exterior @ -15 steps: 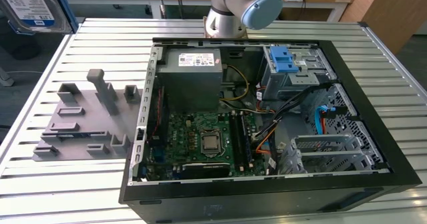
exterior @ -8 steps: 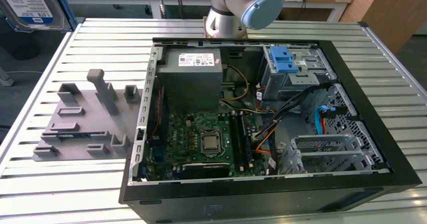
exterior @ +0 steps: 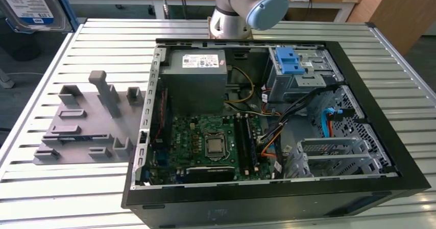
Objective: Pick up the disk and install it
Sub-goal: 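Pick up the disk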
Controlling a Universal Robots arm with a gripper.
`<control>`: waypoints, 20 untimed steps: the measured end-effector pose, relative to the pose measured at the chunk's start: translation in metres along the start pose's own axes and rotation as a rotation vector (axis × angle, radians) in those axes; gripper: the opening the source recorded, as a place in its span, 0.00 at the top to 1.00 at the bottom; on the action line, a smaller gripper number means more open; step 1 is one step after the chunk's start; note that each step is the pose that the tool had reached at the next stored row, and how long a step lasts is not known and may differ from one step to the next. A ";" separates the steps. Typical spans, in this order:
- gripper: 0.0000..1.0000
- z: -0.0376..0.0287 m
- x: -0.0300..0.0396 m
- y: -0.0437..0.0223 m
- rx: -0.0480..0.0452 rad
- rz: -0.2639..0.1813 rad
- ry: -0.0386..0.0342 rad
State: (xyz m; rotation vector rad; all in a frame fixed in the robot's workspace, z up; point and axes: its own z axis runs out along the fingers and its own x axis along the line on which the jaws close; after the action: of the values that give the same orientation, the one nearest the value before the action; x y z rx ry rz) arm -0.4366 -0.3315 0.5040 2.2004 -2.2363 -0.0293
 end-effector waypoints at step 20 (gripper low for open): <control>0.64 -0.0004 0.0113 -0.0141 -0.0010 0.000 0.0000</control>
State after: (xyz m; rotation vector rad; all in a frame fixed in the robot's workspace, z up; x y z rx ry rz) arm -0.4227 -0.3430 0.5040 2.1999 -2.2357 -0.0304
